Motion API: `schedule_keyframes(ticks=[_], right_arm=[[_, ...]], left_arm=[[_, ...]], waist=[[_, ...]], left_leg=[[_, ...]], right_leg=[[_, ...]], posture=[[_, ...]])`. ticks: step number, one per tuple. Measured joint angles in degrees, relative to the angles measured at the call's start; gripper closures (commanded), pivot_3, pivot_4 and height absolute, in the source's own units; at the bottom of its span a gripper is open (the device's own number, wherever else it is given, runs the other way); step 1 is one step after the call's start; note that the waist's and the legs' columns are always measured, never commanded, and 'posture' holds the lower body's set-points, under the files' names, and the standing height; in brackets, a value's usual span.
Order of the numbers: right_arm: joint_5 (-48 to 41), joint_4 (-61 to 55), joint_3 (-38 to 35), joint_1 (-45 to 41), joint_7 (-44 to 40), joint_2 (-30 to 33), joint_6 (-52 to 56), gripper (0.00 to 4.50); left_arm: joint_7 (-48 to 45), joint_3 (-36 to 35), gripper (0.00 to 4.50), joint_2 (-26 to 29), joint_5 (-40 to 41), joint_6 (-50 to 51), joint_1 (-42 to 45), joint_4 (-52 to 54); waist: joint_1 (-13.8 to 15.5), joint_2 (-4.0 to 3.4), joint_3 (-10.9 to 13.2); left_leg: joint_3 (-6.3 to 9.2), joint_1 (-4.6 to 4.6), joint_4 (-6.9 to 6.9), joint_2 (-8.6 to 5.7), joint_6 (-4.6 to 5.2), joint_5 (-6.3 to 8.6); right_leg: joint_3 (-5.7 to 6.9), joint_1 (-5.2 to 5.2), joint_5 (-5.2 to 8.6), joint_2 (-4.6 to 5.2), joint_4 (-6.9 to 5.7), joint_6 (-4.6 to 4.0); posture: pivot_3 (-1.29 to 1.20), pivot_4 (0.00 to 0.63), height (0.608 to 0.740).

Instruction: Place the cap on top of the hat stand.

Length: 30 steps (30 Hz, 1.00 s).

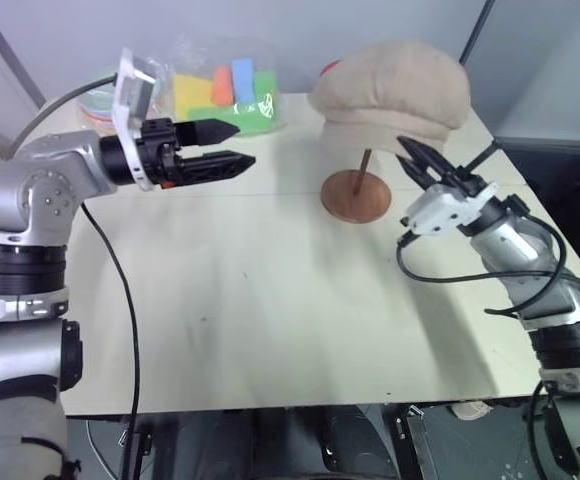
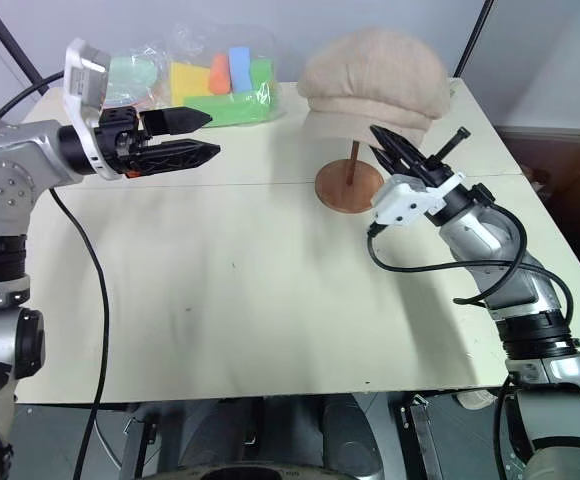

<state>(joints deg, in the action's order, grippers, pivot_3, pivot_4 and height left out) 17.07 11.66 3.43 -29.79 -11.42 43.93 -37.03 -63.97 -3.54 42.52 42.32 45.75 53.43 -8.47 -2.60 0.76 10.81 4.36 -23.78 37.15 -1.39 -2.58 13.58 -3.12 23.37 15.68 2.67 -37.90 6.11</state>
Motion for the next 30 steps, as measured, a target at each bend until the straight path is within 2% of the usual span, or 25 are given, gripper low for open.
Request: schedule_keyframes(ticks=[8,12,16,17,18,23,27,30], right_arm=[[-1.54,24.22,1.71,-8.53,-2.95,0.35,-19.79,4.45],[-1.51,32.26,2.51,-10.88,-3.66,0.09,-24.23,4.45],[-1.43,35.65,2.53,-12.88,-3.65,-0.13,-24.92,4.45],[-1.61,36.23,2.53,-13.27,-3.89,-0.23,-24.61,3.77],[-1.64,36.76,2.54,-13.48,-4.44,-0.24,-24.17,3.46],[-0.09,37.86,2.48,-13.08,-4.2,0.47,-21.74,1.09],[0.07,33.31,2.13,-9.13,-5.2,3.59,-20.14,1.09],[-3.24,25.87,1.48,-2.34,-9.41,7.05,-16.95,1.09]], left_arm=[[-0.78,-0.06,0.0,0.2,-0.68,0.23,1.11,-0.69],[-0.75,-0.09,0.0,0.37,-0.68,0.73,1.12,-0.44],[-0.56,-0.18,0.0,0.64,-0.66,1.37,1.12,-0.29],[-0.42,-0.2,0.0,0.64,-0.66,1.53,1.11,-0.21],[-0.22,-0.24,0.0,0.64,-0.65,1.58,1.11,-0.08],[0.42,-0.39,0.0,0.55,-0.64,1.62,1.11,0.39],[0.45,-0.4,0.0,0.47,-0.64,1.59,1.04,0.7],[0.4,-0.66,0.0,0.46,-0.66,1.47,0.62,0.8]], waist=[[-0.03,0.0,0.0],[0.04,0.0,0.01],[0.03,0.0,0.01],[0.03,0.0,0.01],[0.04,0.0,0.01],[-0.05,-0.02,0.02],[0.05,-0.02,0.02],[0.11,-0.02,0.02]], left_leg=[[-0.02,0.1,-0.01,0.02,-0.01,0.0],[-0.01,0.18,0.0,0.0,-0.01,0.0],[0.01,0.27,-0.01,0.01,-0.01,0.0],[0.01,0.28,-0.01,0.0,-0.01,0.0],[0.01,0.28,-0.01,0.0,-0.01,0.0],[0.0,0.28,-0.02,0.0,-0.01,0.0],[0.0,0.28,-0.01,-0.01,-0.01,0.0],[0.01,0.28,-0.01,-0.01,0.0,0.0]], right_leg=[[-0.04,-0.07,0.0,-0.01,-0.01,-0.01],[-0.04,-0.2,0.01,0.01,0.01,0.0],[-0.04,-0.28,0.01,-0.01,0.0,-0.01],[-0.04,-0.28,0.01,0.0,0.0,-0.01],[-0.04,-0.29,0.01,0.0,0.0,-0.01],[-0.06,-0.26,0.01,-0.02,-0.01,-0.01],[-0.06,-0.26,0.03,-0.01,-0.01,-0.02],[-0.06,-0.28,0.04,-0.01,-0.01,-0.01]], posture=[[0.0,0.15,0.74],[0.0,0.15,0.74],[0.0,0.15,0.74],[0.0,0.15,0.74],[0.0,0.15,0.74],[0.0,0.15,0.74],[0.0,0.15,0.74],[0.0,0.15,0.74]])
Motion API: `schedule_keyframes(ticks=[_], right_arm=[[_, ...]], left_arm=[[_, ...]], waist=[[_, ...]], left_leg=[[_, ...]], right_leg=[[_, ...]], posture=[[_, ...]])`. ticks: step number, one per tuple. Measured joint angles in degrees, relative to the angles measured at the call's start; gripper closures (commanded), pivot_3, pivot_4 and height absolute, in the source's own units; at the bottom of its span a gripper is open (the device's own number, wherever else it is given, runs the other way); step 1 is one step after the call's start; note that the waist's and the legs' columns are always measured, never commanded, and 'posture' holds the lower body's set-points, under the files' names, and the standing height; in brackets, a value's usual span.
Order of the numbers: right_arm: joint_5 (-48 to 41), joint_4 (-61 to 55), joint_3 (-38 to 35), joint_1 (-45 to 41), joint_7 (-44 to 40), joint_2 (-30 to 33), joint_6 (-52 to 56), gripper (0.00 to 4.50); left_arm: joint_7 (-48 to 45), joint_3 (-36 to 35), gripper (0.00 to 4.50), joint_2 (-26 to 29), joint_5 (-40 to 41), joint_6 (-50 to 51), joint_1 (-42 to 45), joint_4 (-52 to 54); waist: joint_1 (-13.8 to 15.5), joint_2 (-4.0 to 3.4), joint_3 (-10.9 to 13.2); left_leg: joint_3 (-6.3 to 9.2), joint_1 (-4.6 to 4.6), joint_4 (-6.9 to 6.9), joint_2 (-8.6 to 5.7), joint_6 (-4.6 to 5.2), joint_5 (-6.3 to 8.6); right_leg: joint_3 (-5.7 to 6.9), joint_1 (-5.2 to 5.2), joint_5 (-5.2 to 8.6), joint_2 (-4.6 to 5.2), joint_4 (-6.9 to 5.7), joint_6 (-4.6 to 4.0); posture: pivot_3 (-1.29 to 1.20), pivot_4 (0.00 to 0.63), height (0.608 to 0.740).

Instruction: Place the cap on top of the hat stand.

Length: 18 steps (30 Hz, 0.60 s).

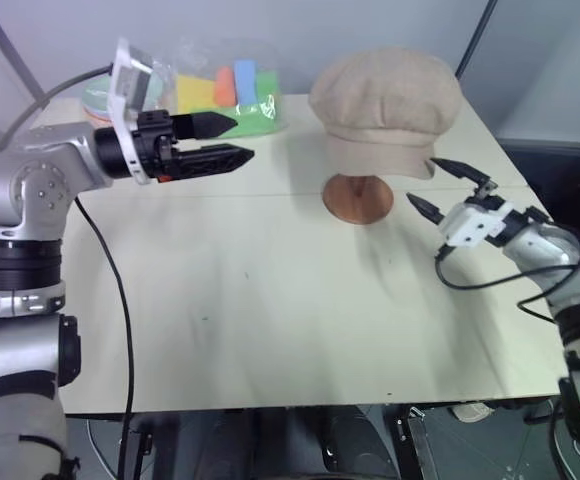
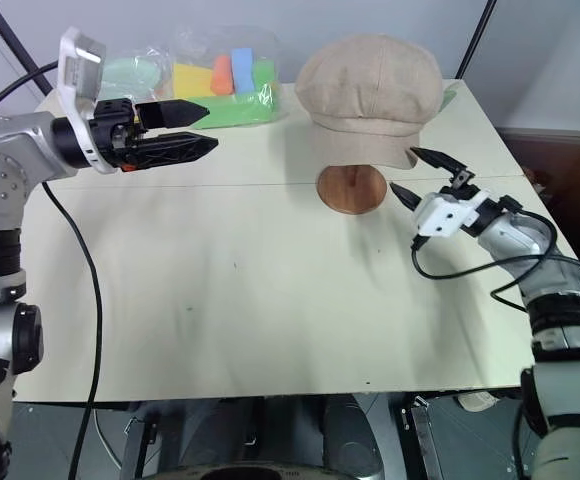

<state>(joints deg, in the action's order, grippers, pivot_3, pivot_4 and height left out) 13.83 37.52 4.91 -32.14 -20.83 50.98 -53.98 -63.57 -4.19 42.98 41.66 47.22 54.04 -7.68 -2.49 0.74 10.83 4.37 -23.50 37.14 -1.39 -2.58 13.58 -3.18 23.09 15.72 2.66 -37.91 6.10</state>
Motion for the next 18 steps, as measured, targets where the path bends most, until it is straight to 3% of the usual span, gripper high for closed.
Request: schedule_keyframes(ticks=[3,6,11,14,18], right_arm=[[-8.62,-9.53,-1.79,8.58,-7.86,4.54,8.11,1.09],[-26.65,-22.53,-7.37,18.28,-19.63,10.43,28.01,1.09],[-52.24,-29.93,-21.47,20.13,-32.66,17.38,60.65,1.09],[-59.56,-28.82,-26.46,17.53,-37.59,19.2,73.14,1.09],[-61.5,-25.69,-28.22,15.11,-42.79,19.83,81.73,1.09]], left_arm=[[-0.24,-0.17,0.0,0.37,-0.11,-0.4,-0.76,0.02],[-0.65,-0.71,0.0,0.89,-0.68,-1.32,-2.24,0.27],[-1.22,-1.07,0.0,0.8,-1.18,-1.82,-2.55,0.5],[-1.38,-1.2,0.0,0.78,-1.37,-2.27,-2.58,0.49],[-1.75,-1.2,0.0,0.76,-1.75,-2.93,-2.57,0.24]], waist=[[-0.03,-0.03,0.02],[-0.03,-0.08,0.05],[0.1,-0.1,0.07],[0.14,-0.09,0.07],[0.18,-0.09,0.08]], left_leg=[[0.01,0.0,0.01,0.03,0.01,0.0],[0.17,0.06,0.01,0.15,0.02,0.01],[0.14,0.27,0.01,0.19,0.04,0.02],[0.1,0.26,0.01,0.18,0.05,0.03],[0.04,0.23,0.01,0.18,0.05,0.03]], right_leg=[[-0.02,-0.01,0.0,0.01,-0.01,0.0],[-0.03,-0.1,0.0,0.02,0.0,0.0],[0.07,-0.37,0.03,0.0,0.02,-0.05],[0.09,-0.38,0.03,0.03,0.07,-0.05],[0.09,-0.34,0.03,0.03,0.08,-0.04]], posture=[[0.0,0.15,0.74],[0.0,0.15,0.74],[0.0,0.15,0.74],[0.0,0.15,0.74],[0.0,0.15,0.74]])
